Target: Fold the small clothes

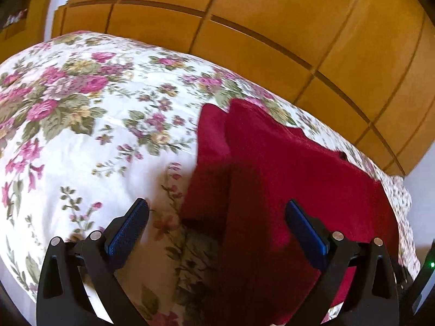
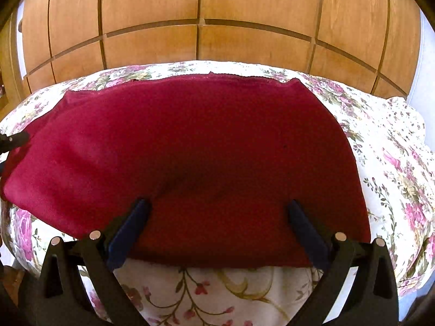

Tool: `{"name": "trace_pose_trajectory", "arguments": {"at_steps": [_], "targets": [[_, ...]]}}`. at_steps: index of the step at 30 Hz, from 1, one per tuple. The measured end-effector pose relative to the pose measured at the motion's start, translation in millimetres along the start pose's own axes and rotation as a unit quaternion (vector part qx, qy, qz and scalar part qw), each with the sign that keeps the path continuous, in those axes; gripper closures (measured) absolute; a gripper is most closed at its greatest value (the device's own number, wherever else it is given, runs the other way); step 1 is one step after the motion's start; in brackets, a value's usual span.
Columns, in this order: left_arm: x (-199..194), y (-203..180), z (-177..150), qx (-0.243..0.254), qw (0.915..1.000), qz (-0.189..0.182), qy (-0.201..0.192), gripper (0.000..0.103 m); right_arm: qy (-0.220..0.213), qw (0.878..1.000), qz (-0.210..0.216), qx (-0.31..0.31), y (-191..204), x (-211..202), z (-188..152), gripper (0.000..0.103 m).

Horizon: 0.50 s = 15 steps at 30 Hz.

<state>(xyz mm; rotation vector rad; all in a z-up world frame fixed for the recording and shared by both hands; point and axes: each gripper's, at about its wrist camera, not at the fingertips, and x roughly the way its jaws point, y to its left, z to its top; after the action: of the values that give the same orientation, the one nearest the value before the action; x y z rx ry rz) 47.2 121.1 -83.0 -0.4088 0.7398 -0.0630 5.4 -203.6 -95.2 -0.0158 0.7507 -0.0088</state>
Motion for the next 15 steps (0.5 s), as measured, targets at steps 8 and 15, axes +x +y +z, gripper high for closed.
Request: {"name": "trace_pose_trajectory", "arguments": {"at_steps": [8,15], "targets": [[11,-10,-1,-0.023,0.9960,-0.082,0.026,0.008,-0.006,1.000,-0.005,-0.006,1,0,-1,0.002],[21,-4,4,-0.085,0.9881,-0.113,0.060,0.065,-0.006,1.000,-0.004,-0.005,0,0,-2,0.002]]}}
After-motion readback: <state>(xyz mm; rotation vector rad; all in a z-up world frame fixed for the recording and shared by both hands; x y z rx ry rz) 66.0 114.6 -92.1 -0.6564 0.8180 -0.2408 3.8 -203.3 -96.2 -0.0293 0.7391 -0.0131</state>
